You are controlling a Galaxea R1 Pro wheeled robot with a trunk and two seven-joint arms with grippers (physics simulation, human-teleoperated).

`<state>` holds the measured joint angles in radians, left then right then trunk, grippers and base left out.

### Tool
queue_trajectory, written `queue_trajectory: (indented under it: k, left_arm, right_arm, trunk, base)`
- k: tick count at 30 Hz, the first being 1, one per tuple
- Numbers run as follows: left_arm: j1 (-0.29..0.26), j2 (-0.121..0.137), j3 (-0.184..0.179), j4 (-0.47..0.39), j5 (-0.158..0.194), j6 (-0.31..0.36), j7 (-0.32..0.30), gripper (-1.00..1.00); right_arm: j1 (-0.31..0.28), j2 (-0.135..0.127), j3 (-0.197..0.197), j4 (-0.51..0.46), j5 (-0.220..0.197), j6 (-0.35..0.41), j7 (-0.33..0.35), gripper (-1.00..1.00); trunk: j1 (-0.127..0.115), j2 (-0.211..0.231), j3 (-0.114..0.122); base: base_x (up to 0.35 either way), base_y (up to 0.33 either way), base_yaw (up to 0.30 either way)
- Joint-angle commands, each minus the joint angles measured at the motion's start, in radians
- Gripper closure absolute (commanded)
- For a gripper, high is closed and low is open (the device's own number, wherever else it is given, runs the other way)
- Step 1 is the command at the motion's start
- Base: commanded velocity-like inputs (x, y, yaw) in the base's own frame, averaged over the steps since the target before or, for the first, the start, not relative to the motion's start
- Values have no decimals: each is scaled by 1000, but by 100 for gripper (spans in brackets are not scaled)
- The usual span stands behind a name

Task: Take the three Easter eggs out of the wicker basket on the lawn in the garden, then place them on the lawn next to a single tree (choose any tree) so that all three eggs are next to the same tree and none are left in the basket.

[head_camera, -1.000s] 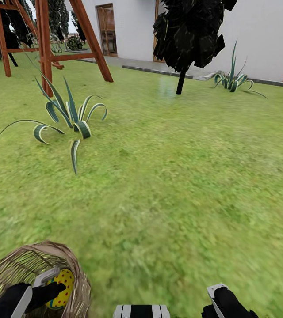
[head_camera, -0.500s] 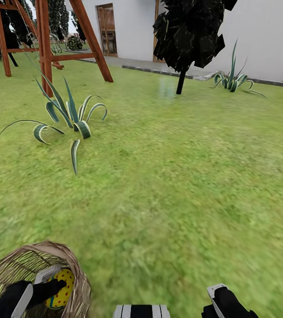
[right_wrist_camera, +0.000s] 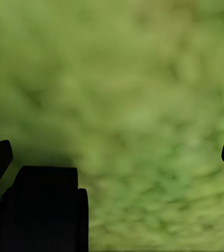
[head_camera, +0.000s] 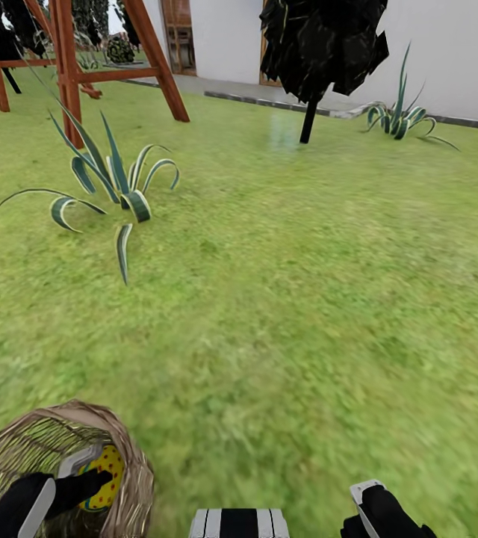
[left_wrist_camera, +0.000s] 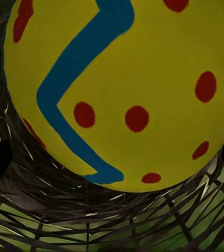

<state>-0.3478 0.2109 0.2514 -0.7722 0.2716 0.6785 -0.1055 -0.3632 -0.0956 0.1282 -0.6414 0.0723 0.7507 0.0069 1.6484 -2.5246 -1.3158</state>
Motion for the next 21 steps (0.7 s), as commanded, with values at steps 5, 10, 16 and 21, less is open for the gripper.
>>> queue_trajectory:
  k: [5, 10, 16, 21]
  left_arm:
    - [0, -11, 3, -1, -2, 6, -5, -100]
    - [0, -23, 3, 0, -2, 6, -5, -100]
    - [0, -23, 2, 1, -2, 6, -5, -100]
    - [0, -20, 3, -1, -2, 6, -5, -100]
  right_arm:
    - [0, -1, 5, -1, 6, 6, 1, -100]
    - [0, -1, 5, -1, 6, 6, 2, -100]
    - [0, -2, 4, -1, 6, 6, 2, -100]
    - [0, -3, 4, -1, 6, 6, 1, -100]
  trunk:
    - [1, -1, -12]
    - [1, -1, -12]
    - [1, -1, -12]
    - [1, -1, -12]
  base:
    - [0, 0, 0]
    - [0, 0, 0]
    - [0, 0, 0]
    - [0, 0, 0]
